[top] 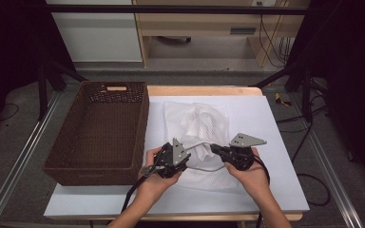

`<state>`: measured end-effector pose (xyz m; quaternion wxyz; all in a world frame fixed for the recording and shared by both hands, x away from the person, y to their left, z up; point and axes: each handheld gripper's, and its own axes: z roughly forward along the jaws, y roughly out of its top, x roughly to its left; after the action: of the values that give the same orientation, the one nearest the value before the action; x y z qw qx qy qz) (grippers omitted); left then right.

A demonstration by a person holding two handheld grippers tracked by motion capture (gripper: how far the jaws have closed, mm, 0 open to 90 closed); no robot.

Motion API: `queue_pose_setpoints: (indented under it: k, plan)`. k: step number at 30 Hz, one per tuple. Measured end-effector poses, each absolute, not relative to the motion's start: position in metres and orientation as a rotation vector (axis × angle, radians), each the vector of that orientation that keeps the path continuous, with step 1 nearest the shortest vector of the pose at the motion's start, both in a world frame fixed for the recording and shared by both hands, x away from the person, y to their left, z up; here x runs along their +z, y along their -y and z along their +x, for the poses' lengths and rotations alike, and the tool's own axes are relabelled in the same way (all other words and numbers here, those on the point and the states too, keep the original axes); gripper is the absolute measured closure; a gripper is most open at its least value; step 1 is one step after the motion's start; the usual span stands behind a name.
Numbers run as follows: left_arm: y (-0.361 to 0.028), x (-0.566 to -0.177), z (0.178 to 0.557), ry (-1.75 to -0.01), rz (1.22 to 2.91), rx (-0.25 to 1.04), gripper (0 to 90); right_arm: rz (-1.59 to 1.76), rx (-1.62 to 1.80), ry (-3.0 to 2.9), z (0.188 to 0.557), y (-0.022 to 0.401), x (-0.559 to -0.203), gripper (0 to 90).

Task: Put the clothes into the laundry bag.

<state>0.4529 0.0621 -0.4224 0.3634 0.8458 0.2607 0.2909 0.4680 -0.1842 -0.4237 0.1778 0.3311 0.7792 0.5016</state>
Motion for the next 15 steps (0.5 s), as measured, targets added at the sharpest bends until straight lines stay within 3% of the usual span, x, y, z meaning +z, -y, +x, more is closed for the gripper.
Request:
queue_pose_setpoints:
  k: [10,15]
  plan:
    - [-0.068,-0.441,0.457,-0.734,2.199,0.793,58.5,0.942,1.417,-2.207,0.468,0.187,-0.424,89.1]
    - [-0.071,-0.446,0.455,-0.759,2.202,0.796,66.0,0.939,1.413,-2.211,0.468,0.187,-0.424,89.1]
